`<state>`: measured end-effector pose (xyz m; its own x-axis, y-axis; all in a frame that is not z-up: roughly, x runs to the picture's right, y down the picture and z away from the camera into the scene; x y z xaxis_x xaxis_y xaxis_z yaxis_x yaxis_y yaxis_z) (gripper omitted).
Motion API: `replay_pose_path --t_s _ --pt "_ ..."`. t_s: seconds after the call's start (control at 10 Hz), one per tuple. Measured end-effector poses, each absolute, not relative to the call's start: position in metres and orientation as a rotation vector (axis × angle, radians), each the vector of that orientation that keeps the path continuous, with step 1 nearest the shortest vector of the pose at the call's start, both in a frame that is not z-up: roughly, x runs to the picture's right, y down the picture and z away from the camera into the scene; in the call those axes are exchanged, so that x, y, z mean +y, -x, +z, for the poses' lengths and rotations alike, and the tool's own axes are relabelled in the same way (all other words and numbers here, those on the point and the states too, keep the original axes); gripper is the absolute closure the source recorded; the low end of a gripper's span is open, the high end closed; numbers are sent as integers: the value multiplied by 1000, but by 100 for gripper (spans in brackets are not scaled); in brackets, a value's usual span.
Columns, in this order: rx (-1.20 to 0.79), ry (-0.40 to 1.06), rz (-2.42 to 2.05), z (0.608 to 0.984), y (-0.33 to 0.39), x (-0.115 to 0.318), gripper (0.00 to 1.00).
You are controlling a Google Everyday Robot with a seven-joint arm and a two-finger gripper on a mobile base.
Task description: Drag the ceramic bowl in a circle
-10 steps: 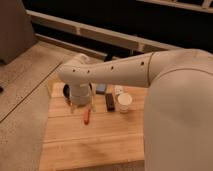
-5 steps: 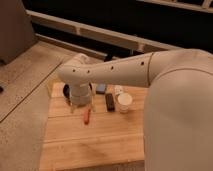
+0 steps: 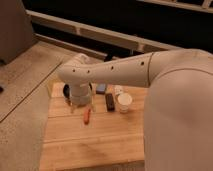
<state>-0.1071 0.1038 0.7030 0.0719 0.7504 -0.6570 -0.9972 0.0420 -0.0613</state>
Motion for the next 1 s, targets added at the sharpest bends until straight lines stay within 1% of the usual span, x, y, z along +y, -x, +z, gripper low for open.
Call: replay_pose_path --t_s 0.5,0.6,0.7,0.8,0.9,1.0 --pt "522 592 1438 703 107 103 35" --pt "511 592 1444 705 108 96 35" --pt "480 572 1450 712 103 78 35" --pt "427 544 1448 721 99 54 35" --pt "360 502 1439 738 91 18 35" --pt "327 474 1430 747 84 -1 35"
